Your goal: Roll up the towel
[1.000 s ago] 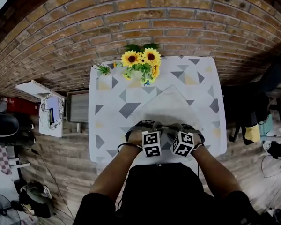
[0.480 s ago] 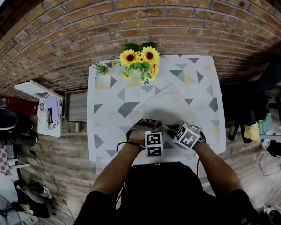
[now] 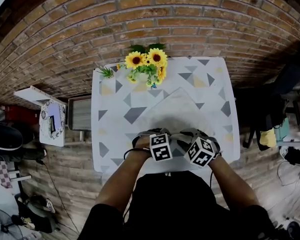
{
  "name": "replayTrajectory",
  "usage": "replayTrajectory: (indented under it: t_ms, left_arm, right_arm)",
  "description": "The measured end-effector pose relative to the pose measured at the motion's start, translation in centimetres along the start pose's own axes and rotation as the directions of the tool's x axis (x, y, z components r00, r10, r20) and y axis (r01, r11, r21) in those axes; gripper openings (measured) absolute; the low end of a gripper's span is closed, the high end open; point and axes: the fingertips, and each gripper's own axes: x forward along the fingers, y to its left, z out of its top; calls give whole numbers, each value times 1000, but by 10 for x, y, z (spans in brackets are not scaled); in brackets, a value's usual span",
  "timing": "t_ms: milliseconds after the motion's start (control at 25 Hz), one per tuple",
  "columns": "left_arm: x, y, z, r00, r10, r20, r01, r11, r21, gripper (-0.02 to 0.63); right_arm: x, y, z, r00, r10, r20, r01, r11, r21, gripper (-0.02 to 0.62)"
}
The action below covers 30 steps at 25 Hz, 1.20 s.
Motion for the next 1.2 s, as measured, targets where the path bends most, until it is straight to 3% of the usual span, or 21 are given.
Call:
replayTrajectory:
  t_ms: [160, 320, 440, 520, 640, 720, 920, 1200]
  left_arm:
    - [-5, -7, -3, 998, -50, 25, 51, 996, -70, 67]
    - [-6, -17, -3, 995, -95, 29, 97, 992, -83, 67]
    - [-5, -16, -7, 999, -50, 4, 50, 998, -47, 77]
    - [-6, -11, -10, 999, 26, -26, -25, 999, 22, 136]
    - [-13, -7, -7, 990, 135, -44, -127, 982, 143, 173]
    - [-19, -7, 1, 985, 168, -24, -161, 970, 185, 173]
    - [-11, -12, 2, 990, 132, -52, -118, 968, 223, 170]
    - [-2, -8, -7, 999, 35, -32, -32, 995, 99, 135]
  right_arm:
    - [4, 20, 5, 999, -31, -20, 27, 987, -160, 166]
    - [19, 26, -8, 996, -30, -89, 11, 978, -209, 141]
    - [24, 28, -13, 994, 12, -109, -32, 983, -182, 81]
    - [25, 28, -15, 992, 52, -114, -68, 988, -140, 74]
    - [27, 26, -17, 986, 119, -119, -127, 990, -62, 71]
    - [28, 24, -18, 979, 163, -124, -166, 986, -12, 69]
    - [29, 22, -15, 959, 246, -138, -245, 969, 26, 72]
    - [27, 10, -12, 966, 214, -144, -217, 976, -4, 100]
